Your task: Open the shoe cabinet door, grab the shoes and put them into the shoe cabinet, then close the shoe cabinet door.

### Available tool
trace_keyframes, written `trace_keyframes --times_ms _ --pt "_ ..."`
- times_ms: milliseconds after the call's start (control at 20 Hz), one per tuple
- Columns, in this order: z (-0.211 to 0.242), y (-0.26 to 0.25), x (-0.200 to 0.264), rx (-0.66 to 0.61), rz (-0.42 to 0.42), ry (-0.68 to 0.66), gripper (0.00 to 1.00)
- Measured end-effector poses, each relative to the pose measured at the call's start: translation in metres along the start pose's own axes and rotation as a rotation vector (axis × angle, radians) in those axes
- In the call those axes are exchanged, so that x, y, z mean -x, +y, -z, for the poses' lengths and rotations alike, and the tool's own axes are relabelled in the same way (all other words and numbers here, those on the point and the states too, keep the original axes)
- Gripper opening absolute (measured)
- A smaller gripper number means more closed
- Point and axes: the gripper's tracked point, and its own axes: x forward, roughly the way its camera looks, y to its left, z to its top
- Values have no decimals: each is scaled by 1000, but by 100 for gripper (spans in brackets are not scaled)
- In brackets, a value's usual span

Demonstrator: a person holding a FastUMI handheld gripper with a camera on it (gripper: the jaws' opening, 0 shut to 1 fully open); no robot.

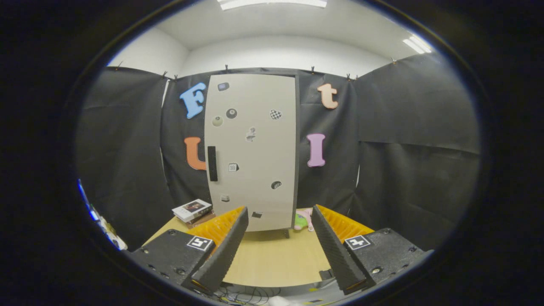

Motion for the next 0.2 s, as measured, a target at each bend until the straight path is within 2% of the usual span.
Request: trace_keyframes --times_ms 200 --pt "-1 -2 -2 -10 6 -4 98"
